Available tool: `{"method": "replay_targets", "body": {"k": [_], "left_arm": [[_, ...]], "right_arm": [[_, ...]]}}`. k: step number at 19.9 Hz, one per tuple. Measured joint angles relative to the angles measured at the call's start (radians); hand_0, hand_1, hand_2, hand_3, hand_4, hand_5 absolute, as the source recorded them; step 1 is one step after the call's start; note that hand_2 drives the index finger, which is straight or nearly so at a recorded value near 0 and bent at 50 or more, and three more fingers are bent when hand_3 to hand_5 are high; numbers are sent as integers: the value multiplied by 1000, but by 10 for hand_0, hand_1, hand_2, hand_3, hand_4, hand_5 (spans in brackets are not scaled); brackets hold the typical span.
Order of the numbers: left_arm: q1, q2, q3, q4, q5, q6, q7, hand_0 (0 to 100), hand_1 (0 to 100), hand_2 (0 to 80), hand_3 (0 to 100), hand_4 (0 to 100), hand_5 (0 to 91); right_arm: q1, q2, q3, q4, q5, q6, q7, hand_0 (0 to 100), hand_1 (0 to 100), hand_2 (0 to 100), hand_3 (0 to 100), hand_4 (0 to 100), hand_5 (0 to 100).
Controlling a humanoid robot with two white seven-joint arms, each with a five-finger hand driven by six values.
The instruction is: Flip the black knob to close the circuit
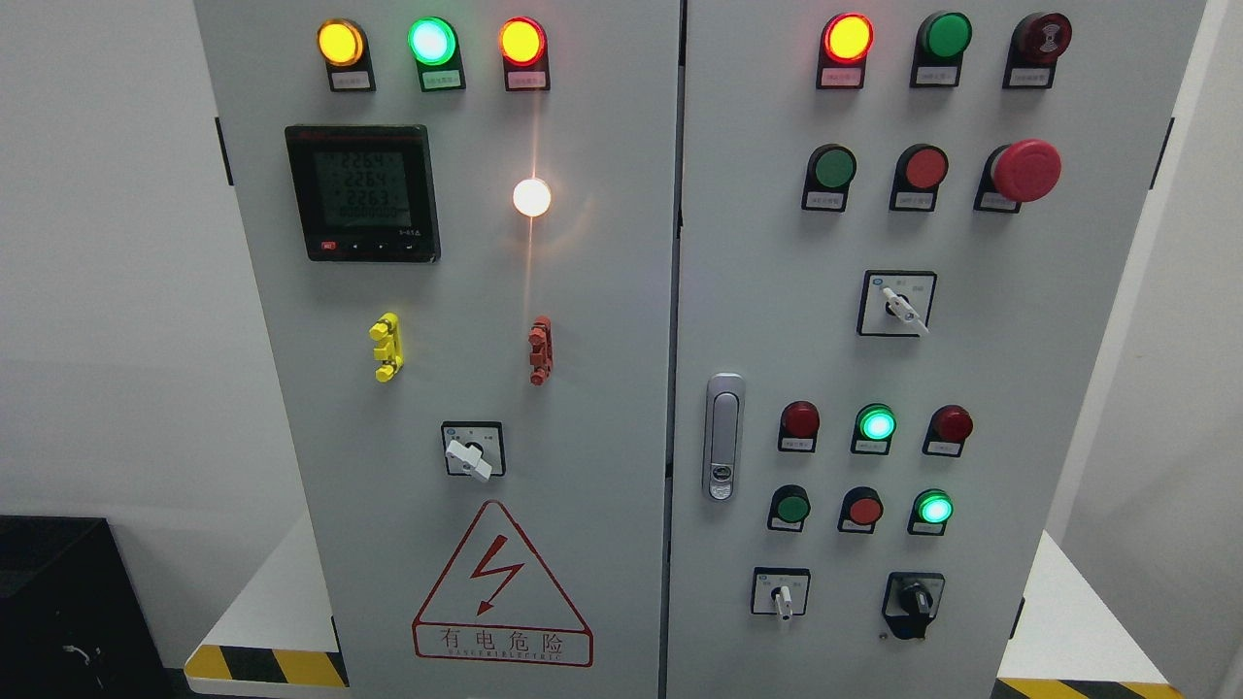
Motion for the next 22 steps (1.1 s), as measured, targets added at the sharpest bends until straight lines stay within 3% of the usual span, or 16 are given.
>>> {"method": "replay_targets", "body": {"k": [10, 22], "left_arm": [[0, 0, 0, 0, 0, 0, 0, 120, 556, 0, 0, 0, 0], [0, 0, 0, 0, 0, 0, 0, 120, 556, 0, 0, 0, 0]], "right_arm": [[0, 3, -2, 3, -4, -5, 2, 0, 161, 0, 0, 0, 0], [6, 9, -25, -34, -14, -84, 2, 0, 92, 0, 7, 0, 0]]}}
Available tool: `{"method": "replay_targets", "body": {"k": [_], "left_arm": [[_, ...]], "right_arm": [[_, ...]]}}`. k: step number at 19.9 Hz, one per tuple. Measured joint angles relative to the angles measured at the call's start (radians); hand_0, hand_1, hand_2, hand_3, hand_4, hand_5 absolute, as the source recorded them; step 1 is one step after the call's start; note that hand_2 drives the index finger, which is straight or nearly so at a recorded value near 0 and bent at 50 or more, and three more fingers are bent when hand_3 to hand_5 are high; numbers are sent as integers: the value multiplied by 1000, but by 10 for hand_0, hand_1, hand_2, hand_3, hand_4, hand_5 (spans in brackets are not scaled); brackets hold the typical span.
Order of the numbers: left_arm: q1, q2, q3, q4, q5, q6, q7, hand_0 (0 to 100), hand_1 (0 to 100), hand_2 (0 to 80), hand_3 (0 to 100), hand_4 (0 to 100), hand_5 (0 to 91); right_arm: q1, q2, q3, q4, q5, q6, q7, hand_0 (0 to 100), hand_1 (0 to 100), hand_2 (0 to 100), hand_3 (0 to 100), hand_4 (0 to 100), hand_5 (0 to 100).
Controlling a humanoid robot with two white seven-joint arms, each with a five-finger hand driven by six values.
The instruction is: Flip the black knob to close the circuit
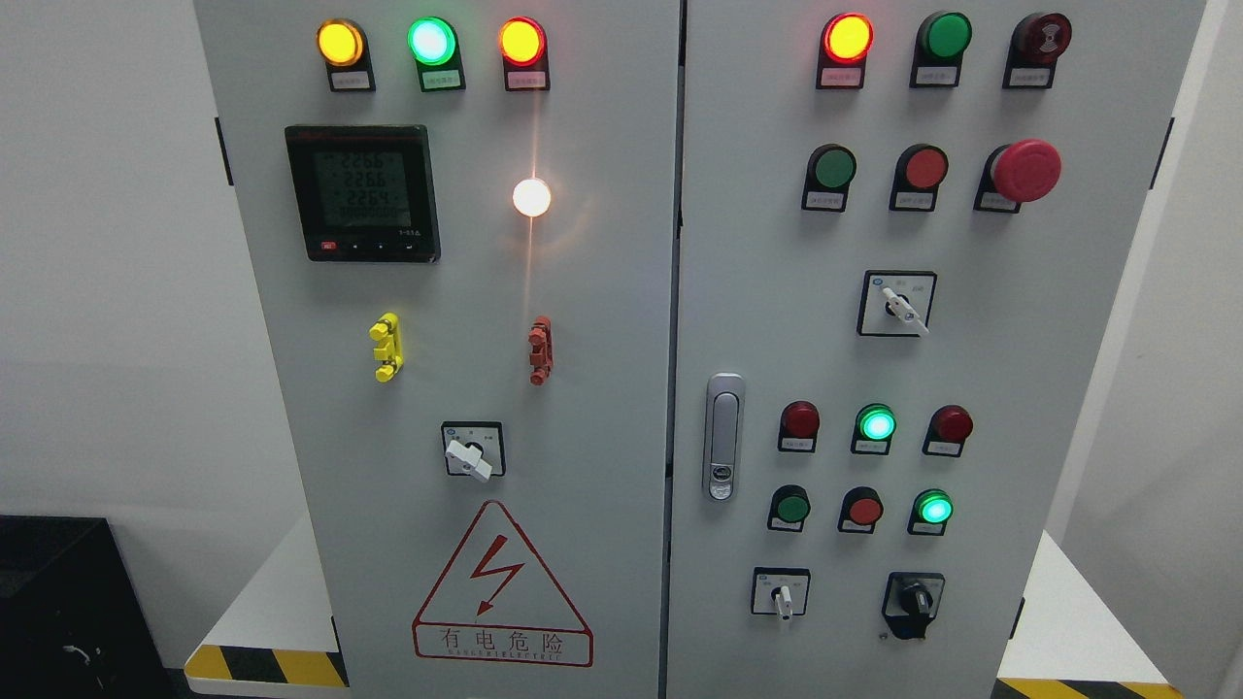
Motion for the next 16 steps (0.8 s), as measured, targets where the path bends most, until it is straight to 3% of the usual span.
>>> {"method": "replay_targets", "body": {"k": [4, 5, 8, 9, 10, 12, 16], "left_arm": [[0, 0, 0, 0, 0, 0, 0, 120, 556, 0, 0, 0, 0], [0, 0, 0, 0, 0, 0, 0, 120, 556, 0, 0, 0, 0], [0, 0, 0, 0, 0, 0, 0, 120, 556, 0, 0, 0, 0], [0, 0, 0, 0, 0, 0, 0, 120, 556, 0, 0, 0, 0], [0, 0, 0, 0, 0, 0, 0, 120, 556, 0, 0, 0, 0], [0, 0, 0, 0, 0, 0, 0, 120, 556, 0, 0, 0, 0], [0, 0, 0, 0, 0, 0, 0, 120, 556, 0, 0, 0, 0]], "right_arm": [[24, 2, -14, -67, -1, -31, 0, 0, 81, 0, 61, 6, 0], [33, 2, -17, -90, -1, -33, 0, 0, 76, 0, 102, 37, 0], [56, 2, -24, -164, -2, -38, -2, 0, 62, 129, 251, 212, 12], [64, 2, -26, -190, -2, -40, -4, 0, 61, 187, 321, 291, 69], [73, 2, -28, -221, -2, -41, -9, 0, 59, 192, 332, 299, 79], [85, 2, -29, -275, -1, -43, -30, 0, 27, 341, 506, 463, 252], [116, 1, -23, -385, 6, -86, -85, 0, 2, 479, 677, 597, 385]]}}
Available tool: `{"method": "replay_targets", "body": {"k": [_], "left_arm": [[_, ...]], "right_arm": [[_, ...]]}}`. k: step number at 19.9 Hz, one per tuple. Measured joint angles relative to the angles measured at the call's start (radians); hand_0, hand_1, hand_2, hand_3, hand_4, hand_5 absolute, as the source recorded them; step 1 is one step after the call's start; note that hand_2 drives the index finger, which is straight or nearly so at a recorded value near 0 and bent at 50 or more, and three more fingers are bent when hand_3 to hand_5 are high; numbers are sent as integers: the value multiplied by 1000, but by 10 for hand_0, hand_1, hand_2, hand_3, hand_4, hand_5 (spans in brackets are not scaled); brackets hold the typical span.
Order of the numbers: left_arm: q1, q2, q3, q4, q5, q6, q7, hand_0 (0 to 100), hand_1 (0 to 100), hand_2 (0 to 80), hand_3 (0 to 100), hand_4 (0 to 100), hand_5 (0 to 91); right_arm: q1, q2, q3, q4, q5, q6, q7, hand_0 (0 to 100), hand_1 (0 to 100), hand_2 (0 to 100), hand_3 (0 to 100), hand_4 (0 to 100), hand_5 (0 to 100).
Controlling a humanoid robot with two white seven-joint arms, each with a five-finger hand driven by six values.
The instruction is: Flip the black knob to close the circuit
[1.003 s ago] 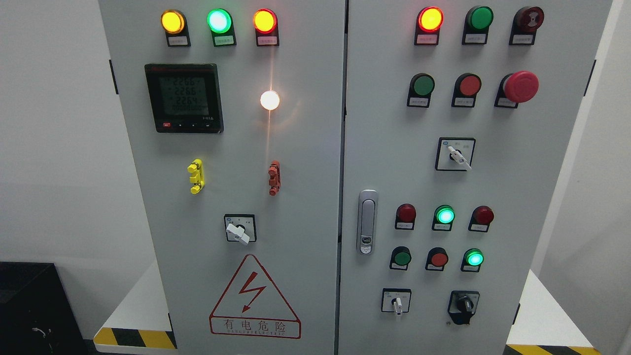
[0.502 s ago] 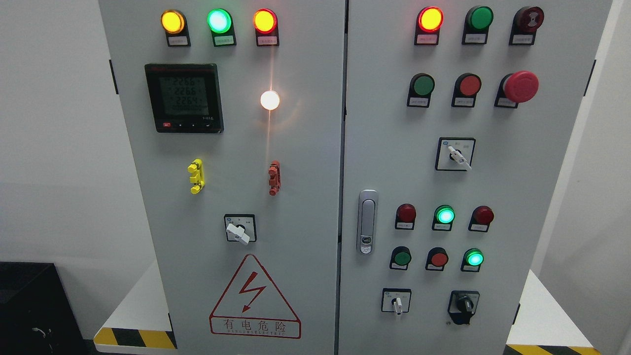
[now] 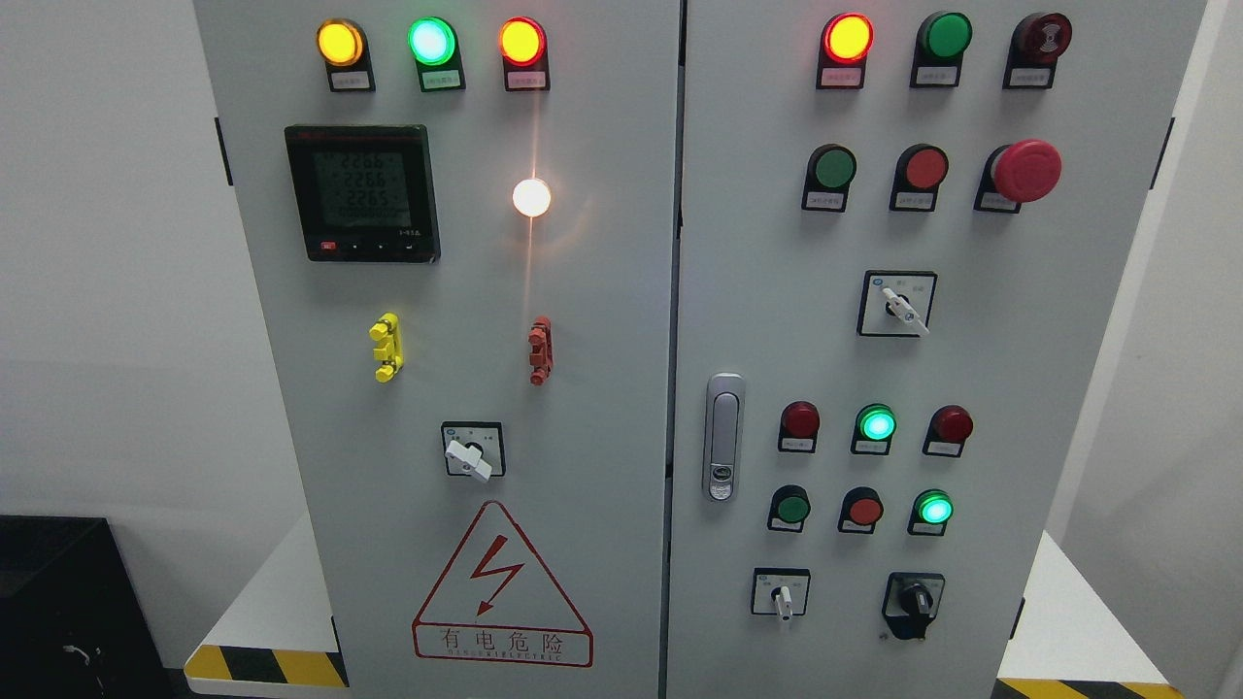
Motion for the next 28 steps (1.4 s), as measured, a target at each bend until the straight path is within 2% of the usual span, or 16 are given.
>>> {"method": "replay_targets", "body": {"k": [2, 4, 8, 12, 14, 16, 17, 21, 26, 28], "left_arm": [[0, 0, 0, 0, 0, 0, 0, 120, 556, 0, 0, 0, 0], [0, 0, 0, 0, 0, 0, 0, 120, 556, 0, 0, 0, 0], [0, 0, 0, 0, 0, 0, 0, 120, 556, 0, 0, 0, 0], [0, 0, 0, 0, 0, 0, 0, 120, 556, 0, 0, 0, 0], [0, 0, 0, 0, 0, 0, 0, 120, 556, 0, 0, 0, 0], [0, 0, 0, 0, 0, 0, 0, 120, 556, 0, 0, 0, 0], [0, 0, 0, 0, 0, 0, 0, 120, 556, 0, 0, 0, 0], [0, 0, 0, 0, 0, 0, 0, 120, 556, 0, 0, 0, 0], [0, 0, 0, 0, 0, 0, 0, 120, 556, 0, 0, 0, 0], [0, 0, 0, 0, 0, 0, 0, 120, 556, 0, 0, 0, 0]], "right_arm": [[15, -3, 9, -52, 20, -22, -36, 0, 9, 542, 769, 657, 461], [27, -6, 16, -101, 53, -43, -73, 0, 17, 586, 813, 694, 509], [38, -10, 34, -182, 135, -96, -154, 0, 44, 652, 873, 738, 585], [42, -11, 42, -250, 228, -142, -234, 0, 126, 717, 908, 779, 702], [44, -11, 45, -290, 269, -149, -271, 0, 143, 770, 934, 803, 762], [45, -11, 46, -326, 322, -153, -314, 0, 164, 868, 1000, 887, 864], [46, -11, 46, -343, 352, -154, -333, 0, 166, 882, 1000, 900, 880], [51, -9, 45, -420, 452, -154, -365, 0, 174, 941, 1000, 960, 952], [65, -8, 33, -516, 577, -146, -372, 0, 180, 957, 1000, 985, 988], [69, -8, 21, -554, 644, -145, -359, 0, 176, 966, 1000, 994, 1000]]}}
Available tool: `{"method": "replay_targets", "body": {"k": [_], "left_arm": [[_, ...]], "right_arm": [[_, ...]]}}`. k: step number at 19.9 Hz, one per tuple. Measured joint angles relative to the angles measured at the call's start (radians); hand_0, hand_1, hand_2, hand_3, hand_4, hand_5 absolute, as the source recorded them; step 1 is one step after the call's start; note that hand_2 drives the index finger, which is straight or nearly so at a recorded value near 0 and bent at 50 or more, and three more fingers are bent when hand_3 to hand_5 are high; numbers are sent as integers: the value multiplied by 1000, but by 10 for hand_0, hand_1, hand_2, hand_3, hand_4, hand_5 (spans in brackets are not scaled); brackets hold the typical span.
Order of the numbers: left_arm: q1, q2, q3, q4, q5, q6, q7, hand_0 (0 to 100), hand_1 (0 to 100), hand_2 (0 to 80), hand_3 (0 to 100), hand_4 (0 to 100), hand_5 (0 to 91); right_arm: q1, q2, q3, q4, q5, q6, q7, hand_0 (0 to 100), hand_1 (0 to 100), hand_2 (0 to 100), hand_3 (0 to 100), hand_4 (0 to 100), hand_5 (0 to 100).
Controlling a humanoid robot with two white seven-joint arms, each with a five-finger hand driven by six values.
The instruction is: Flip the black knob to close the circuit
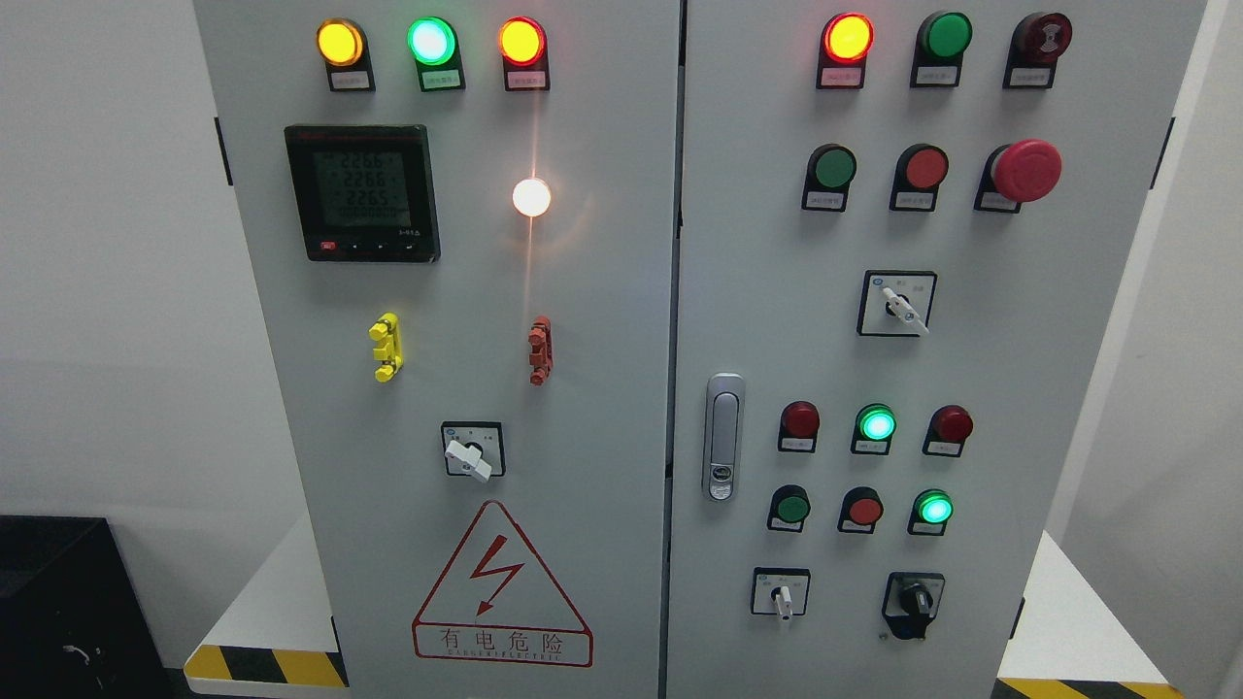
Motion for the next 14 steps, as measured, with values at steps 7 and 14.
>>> {"method": "replay_targets", "body": {"k": [7, 14], "left_arm": [[0, 0, 0, 0, 0, 0, 0, 120, 556, 0, 0, 0, 0], [0, 0, 0, 0, 0, 0, 0, 120, 556, 0, 0, 0, 0]], "right_arm": [[6, 1, -44, -125, 184, 8, 49, 0, 163, 963, 1000, 1000, 1000], [7, 2, -70, -233, 318, 40, 63, 0, 0, 956, 1000, 1000, 1000]]}}
